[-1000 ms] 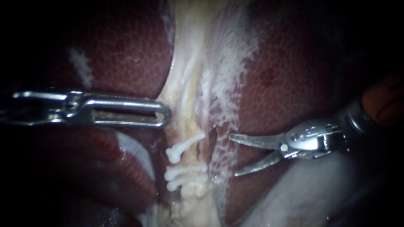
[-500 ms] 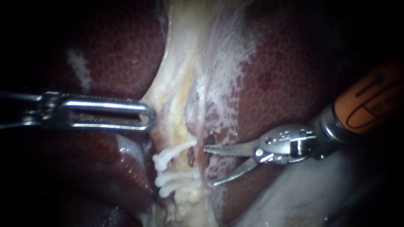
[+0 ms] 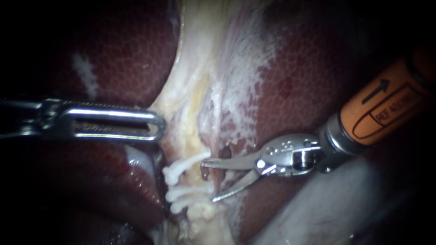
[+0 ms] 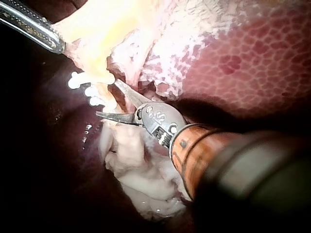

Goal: Go to the cutting position left tube

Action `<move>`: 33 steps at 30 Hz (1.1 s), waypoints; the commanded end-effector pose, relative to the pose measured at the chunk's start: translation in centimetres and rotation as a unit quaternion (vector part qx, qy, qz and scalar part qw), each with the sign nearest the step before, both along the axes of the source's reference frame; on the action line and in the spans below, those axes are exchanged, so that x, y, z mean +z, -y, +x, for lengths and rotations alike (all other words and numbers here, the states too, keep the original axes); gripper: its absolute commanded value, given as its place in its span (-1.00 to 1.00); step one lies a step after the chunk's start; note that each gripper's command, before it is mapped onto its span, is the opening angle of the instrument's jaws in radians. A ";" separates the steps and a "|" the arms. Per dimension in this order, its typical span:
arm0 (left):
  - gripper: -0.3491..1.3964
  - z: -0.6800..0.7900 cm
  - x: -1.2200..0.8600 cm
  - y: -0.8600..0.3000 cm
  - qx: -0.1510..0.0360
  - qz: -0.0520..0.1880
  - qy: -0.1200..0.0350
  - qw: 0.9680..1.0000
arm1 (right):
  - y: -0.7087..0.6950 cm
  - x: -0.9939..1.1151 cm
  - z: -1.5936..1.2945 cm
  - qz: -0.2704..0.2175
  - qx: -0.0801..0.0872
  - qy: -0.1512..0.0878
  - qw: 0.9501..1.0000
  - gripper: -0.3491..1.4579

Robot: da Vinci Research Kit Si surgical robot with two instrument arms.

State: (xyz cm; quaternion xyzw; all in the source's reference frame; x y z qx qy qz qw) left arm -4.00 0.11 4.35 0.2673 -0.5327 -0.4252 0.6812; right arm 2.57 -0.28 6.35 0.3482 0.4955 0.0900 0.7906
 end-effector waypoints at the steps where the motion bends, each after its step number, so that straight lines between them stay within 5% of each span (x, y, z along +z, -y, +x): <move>1: -1.00 0.00 0.00 0.00 0.000 0.000 0.000 1.000 | 0.00 -0.01 0.01 0.001 -0.001 -0.001 1.000 0.27; 25: -1.00 0.02 0.09 -0.03 0.000 0.000 0.000 1.000 | 0.07 -0.14 0.26 0.037 -0.021 -0.027 0.999 0.16; 33: -1.00 0.02 0.11 -0.03 0.000 -0.001 0.000 1.000 | 0.09 -0.19 0.39 0.046 -0.034 -0.051 0.997 -0.06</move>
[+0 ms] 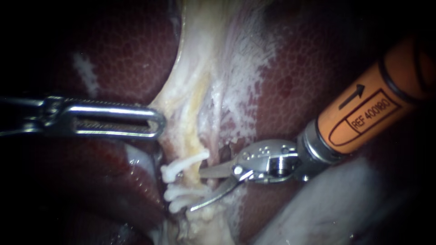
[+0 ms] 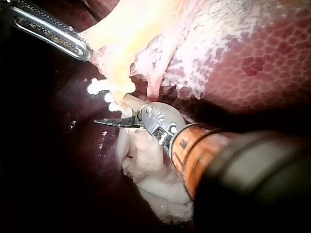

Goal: Go to the cutting position left tube

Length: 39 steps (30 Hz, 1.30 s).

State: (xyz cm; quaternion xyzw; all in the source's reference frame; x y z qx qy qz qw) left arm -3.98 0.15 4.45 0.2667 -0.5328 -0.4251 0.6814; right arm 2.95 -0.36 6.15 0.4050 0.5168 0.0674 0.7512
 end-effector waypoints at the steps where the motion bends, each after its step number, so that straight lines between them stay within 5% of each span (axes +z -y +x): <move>1: -1.00 0.00 0.00 0.00 0.000 0.000 0.000 1.000 | 0.01 0.01 0.02 0.001 -0.001 -0.004 1.000 -0.15; 11: -1.00 -0.01 0.01 0.01 0.000 -0.001 0.000 1.000 | -0.05 0.11 0.11 -0.002 0.006 -0.006 1.000 -0.32; 39: -1.00 -0.02 0.03 0.01 0.000 -0.001 -0.001 1.000 | -0.04 0.15 0.20 0.003 0.010 -0.005 1.000 -0.28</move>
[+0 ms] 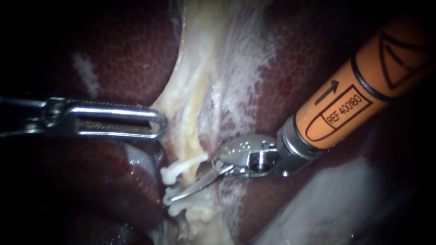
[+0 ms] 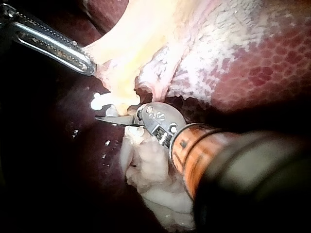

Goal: Go to the cutting position left tube

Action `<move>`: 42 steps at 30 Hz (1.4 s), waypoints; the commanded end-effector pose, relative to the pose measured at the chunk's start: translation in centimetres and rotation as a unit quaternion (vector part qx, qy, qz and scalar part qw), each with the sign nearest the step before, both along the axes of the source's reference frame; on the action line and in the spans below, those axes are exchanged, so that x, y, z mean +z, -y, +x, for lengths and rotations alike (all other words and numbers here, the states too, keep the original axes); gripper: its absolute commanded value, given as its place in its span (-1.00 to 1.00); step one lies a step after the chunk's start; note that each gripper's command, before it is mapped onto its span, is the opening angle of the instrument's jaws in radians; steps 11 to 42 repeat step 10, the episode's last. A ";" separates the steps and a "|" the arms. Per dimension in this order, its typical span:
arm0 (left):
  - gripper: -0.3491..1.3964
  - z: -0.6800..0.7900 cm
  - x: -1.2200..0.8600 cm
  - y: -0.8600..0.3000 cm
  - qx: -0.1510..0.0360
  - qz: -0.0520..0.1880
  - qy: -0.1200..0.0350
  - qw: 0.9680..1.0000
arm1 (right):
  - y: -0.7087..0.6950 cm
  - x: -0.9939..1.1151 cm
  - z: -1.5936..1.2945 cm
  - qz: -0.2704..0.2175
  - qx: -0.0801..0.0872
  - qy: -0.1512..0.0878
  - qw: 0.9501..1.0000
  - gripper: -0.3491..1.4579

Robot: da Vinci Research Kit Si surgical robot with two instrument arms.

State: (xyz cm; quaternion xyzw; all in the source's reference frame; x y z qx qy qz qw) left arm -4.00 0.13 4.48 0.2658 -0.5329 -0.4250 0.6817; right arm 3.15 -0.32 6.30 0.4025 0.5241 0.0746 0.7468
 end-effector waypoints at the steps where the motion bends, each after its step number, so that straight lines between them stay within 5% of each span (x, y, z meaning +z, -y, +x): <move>1: -1.00 0.00 0.00 0.00 0.000 0.000 0.000 1.000 | 0.00 0.00 0.00 0.000 0.000 0.000 1.000 -0.28; 42: -1.00 0.00 0.01 0.00 0.000 0.000 0.000 1.000 | 0.00 0.01 -0.02 0.000 0.000 0.000 1.000 -0.28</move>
